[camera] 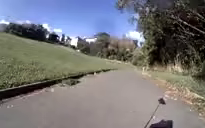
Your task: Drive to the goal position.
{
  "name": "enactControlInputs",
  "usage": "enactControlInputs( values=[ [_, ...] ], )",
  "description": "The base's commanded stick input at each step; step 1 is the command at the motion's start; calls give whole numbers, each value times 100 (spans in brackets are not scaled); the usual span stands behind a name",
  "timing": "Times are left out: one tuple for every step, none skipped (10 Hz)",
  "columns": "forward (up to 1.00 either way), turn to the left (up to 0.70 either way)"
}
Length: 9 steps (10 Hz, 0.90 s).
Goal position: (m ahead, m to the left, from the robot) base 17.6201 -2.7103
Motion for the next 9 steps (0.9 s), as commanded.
enactControlInputs(
  values=[
    [100, 0],
    [100, 0],
    [100, -38],
    [100, -39],
    [100, -40],
    [100, -40],
    [100, -40],
    [100, -40],
    [100, -40]
  ],
)
